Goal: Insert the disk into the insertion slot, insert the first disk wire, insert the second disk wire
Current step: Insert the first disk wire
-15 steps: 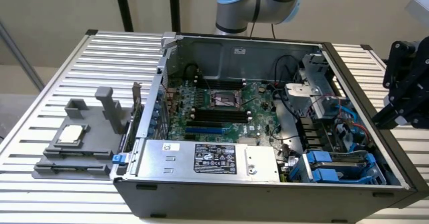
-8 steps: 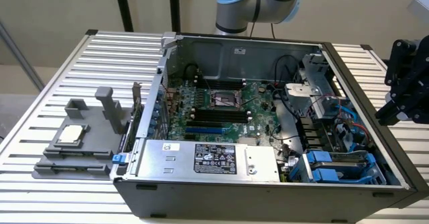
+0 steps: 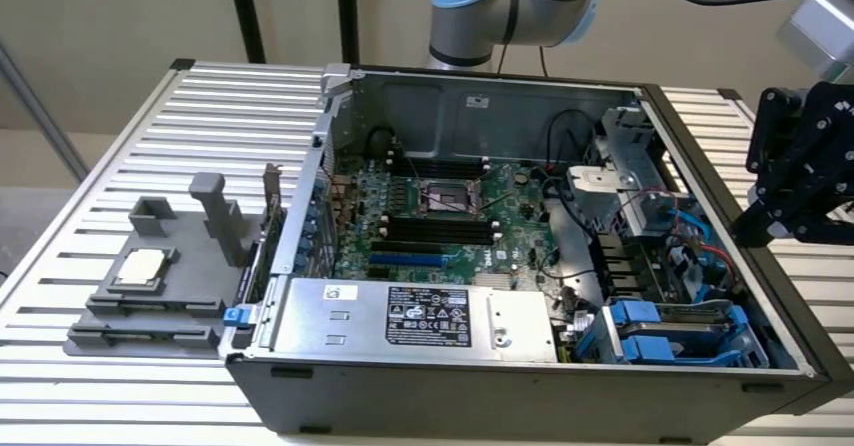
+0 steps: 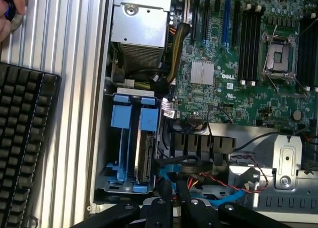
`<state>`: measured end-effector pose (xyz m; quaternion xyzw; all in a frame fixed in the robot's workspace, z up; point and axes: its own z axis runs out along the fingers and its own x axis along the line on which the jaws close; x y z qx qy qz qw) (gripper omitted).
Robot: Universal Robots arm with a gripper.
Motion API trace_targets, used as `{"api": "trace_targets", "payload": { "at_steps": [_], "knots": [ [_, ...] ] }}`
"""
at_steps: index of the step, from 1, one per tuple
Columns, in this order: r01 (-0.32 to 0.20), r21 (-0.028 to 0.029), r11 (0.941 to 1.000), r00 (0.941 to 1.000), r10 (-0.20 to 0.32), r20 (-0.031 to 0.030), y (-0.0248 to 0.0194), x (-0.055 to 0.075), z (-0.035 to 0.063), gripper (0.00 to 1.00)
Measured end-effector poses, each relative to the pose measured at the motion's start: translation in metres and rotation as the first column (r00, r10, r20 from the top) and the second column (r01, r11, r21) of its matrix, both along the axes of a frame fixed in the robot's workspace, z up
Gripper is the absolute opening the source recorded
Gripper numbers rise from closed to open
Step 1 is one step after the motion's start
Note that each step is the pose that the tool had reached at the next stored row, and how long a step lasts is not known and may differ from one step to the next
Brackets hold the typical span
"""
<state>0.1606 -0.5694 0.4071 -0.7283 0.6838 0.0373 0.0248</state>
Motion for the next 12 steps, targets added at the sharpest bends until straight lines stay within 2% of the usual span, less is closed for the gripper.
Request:
{"api": "trace_targets", "payload": {
  "at_steps": [5, 12],
  "knots": [
    [-0.001, -0.0067, 1.0000, 1.0000, 0.001, 0.0000, 0.0000, 0.003, -0.0090, 0.18],
    [-0.001, -0.0084, 1.0000, 1.0000, 0.001, 0.0000, 0.0000, 0.004, -0.0218, 0.18]
  ]
}}
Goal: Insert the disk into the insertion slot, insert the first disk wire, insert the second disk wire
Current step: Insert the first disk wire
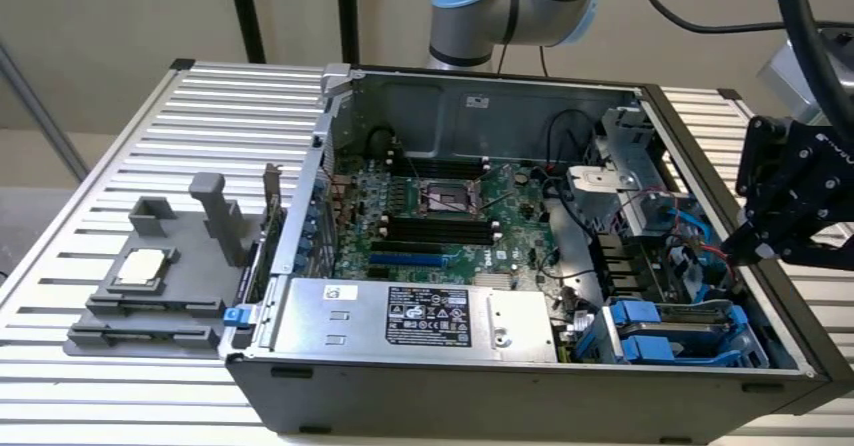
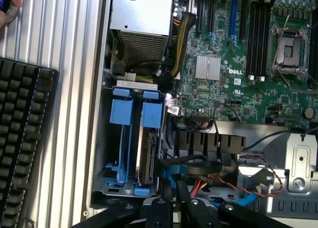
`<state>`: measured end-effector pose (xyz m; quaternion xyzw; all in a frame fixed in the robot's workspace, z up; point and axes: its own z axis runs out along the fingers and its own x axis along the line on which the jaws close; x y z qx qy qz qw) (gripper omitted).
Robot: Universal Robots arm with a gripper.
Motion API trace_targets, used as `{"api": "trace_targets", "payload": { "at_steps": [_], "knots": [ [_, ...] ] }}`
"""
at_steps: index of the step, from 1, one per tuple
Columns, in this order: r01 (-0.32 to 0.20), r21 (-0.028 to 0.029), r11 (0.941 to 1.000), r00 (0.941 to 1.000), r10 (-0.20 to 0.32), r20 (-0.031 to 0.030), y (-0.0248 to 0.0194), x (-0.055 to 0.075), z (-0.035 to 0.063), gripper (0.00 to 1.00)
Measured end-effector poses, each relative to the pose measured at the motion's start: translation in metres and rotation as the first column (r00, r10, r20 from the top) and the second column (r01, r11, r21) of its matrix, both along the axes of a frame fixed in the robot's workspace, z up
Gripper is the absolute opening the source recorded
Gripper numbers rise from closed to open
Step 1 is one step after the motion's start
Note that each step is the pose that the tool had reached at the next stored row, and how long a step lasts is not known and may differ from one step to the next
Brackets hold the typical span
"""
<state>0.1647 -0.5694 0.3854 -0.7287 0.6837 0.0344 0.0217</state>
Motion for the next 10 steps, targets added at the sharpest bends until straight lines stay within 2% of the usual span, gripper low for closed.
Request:
{"api": "trace_targets", "payload": {
  "at_steps": [10],
  "knots": [
    [-0.001, -0.0011, 1.0000, 1.0000, 0.001, -0.0001, 0.0006, 0.000, -0.0183, 0.18]
  ]
}}
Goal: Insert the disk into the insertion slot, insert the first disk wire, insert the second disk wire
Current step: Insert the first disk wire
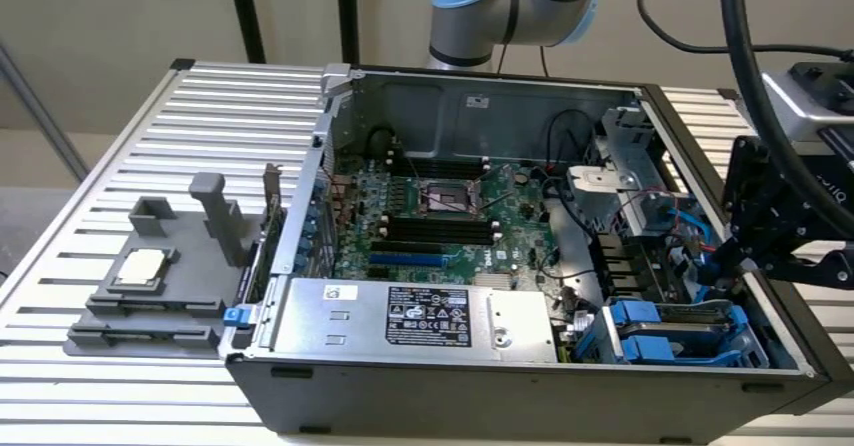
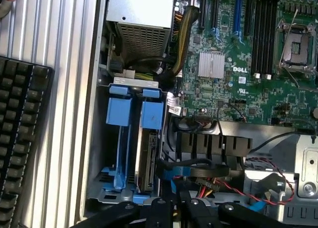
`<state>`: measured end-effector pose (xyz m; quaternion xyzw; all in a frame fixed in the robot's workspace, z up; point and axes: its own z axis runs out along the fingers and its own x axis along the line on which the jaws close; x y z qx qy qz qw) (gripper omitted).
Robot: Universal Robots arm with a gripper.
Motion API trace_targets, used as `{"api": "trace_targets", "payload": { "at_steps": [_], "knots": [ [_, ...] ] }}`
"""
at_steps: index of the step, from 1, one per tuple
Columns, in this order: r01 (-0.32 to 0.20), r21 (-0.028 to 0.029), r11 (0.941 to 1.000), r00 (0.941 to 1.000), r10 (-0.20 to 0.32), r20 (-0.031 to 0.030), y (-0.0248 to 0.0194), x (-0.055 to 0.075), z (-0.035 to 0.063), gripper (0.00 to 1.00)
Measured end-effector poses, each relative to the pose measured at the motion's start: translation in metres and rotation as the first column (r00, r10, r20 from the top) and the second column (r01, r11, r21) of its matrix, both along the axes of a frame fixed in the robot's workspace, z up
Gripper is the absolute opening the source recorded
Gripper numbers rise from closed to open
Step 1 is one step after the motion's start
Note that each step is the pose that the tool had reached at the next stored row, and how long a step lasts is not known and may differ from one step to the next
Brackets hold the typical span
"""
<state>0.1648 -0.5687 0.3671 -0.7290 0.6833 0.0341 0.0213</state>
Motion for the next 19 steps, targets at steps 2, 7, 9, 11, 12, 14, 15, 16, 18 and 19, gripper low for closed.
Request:
{"api": "trace_targets", "payload": {
  "at_steps": [2, 7, 9, 11, 12, 14, 15, 16, 18, 19],
  "knots": [
    [-0.001, -0.0002, 1.0000, 1.0000, 0.001, 0.0001, 0.0003, 0.000, -0.0036, 0.18],
    [-0.003, -0.0010, 1.0000, 1.0000, 0.003, 0.0001, 0.0023, -0.002, -0.0101, 0.20],
    [-0.006, -0.0008, 1.0000, 1.0000, 0.006, 0.0000, 0.0028, -0.003, -0.0104, 0.26],
    [-0.011, -0.0009, 0.9999, 0.9999, 0.011, -0.0002, 0.0029, -0.005, -0.0104, 0.32],
    [-0.015, -0.0008, 0.9999, 0.9999, 0.015, -0.0002, 0.0030, -0.006, -0.0104, 0.32],
    [-0.024, -0.0009, 0.9997, 0.9997, 0.024, -0.0003, 0.0029, -0.009, -0.0104, 0.39],
    [-0.028, -0.0009, 0.9996, 0.9996, 0.028, -0.0003, 0.0029, -0.011, -0.0104, 0.39],
    [-0.032, -0.0009, 0.9995, 0.9995, 0.032, -0.0003, 0.0029, -0.012, -0.0104, 0.39],
    [-0.037, -0.0008, 0.9993, 0.9993, 0.037, -0.0002, 0.0027, -0.016, -0.0105, 0.39],
    [-0.038, -0.0010, 0.9993, 0.9993, 0.038, -0.0003, 0.0014, -0.018, -0.0104, 0.39]
  ]
}}
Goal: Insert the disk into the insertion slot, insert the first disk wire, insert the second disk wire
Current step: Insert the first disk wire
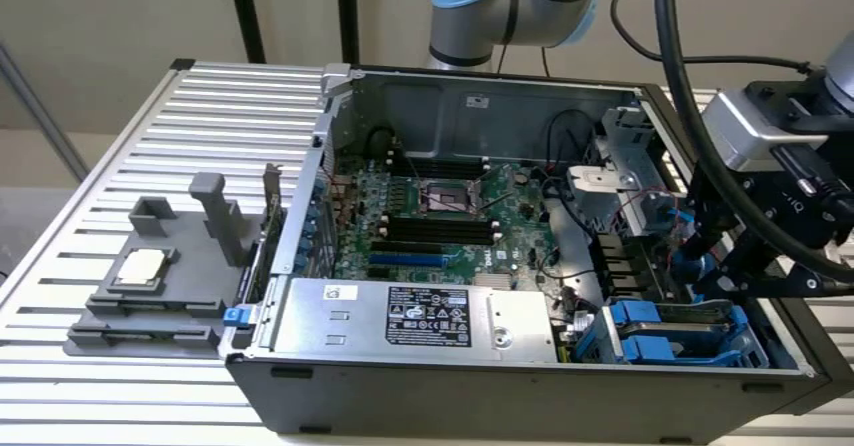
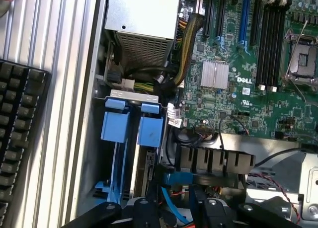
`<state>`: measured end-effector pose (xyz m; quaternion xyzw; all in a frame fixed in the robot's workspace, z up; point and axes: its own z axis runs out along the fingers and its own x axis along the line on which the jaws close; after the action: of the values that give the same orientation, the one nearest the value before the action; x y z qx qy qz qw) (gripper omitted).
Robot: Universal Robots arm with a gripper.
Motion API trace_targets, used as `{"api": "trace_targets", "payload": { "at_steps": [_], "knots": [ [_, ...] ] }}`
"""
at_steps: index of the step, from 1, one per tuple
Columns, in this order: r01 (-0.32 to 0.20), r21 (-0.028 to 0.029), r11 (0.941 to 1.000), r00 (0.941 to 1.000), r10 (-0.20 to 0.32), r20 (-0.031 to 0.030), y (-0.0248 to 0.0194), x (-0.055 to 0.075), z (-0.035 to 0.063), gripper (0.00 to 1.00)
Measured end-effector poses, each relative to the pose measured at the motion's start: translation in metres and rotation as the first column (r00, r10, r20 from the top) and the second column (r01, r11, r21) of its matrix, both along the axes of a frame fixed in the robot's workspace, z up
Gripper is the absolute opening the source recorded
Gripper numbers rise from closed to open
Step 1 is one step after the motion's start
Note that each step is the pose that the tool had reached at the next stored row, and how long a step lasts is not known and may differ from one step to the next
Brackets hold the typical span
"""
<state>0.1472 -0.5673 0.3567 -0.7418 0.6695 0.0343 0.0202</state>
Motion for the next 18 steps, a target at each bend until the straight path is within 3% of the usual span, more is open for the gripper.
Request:
{"api": "trace_targets", "payload": {
  "at_steps": [5, 11, 13, 18],
  "knots": [
    [0.000, 0.0003, 1.0000, 1.0000, 0.000, -0.0031, -0.0163, 0.000, 0.0001, 0.39],
    [0.000, 0.0078, 1.0000, 0.9999, 0.000, -0.0122, -0.0259, 0.012, 0.0001, 0.39],
    [0.000, 0.0130, 0.9999, 0.9999, 0.000, -0.0139, -0.0277, 0.017, 0.0001, 0.39],
    [-0.003, 0.0322, 0.9995, 0.9999, 0.003, -0.0154, -0.0296, 0.022, -0.0001, 0.39]
  ]
}}
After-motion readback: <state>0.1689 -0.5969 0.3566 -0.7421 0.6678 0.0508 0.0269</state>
